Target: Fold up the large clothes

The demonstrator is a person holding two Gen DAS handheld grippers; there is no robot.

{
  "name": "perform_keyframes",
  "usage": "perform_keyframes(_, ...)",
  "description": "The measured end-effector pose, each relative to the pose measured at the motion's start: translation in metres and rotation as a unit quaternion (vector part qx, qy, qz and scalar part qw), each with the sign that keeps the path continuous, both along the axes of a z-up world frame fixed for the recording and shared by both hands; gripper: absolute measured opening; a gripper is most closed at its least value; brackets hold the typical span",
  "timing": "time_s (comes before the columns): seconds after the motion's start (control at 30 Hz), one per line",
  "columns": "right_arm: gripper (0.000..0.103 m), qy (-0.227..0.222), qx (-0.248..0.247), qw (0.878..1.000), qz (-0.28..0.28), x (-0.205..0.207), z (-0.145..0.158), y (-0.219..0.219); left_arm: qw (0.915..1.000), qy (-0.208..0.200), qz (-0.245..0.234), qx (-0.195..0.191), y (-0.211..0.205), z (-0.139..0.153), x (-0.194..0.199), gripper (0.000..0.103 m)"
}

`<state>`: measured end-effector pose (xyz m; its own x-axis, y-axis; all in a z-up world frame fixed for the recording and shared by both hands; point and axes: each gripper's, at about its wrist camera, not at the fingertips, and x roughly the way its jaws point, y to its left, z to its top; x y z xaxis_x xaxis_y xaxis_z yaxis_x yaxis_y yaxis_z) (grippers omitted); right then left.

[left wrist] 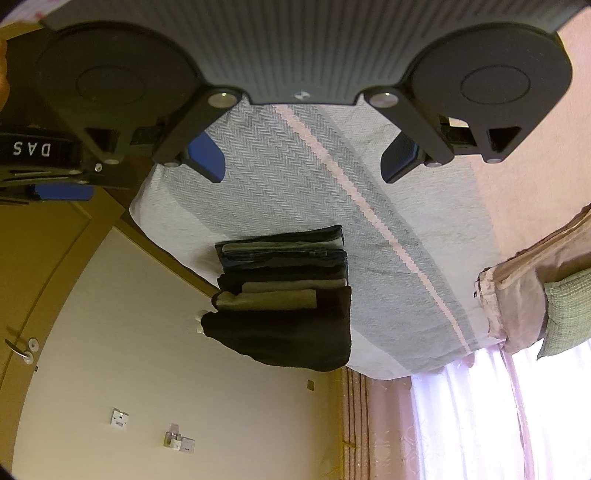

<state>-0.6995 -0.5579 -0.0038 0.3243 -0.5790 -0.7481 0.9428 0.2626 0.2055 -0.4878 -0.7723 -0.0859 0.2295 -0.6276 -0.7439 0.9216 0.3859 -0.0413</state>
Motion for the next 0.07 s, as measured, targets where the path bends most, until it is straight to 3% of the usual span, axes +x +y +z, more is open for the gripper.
perform_keyframes(0.07,0.063,0.001,0.000,1.000,-0.005,0.0001,0.0004,0.0002,1.0000,0.002,-0.004,-0.001,0.0002,-0.0003,0.0010,0.089)
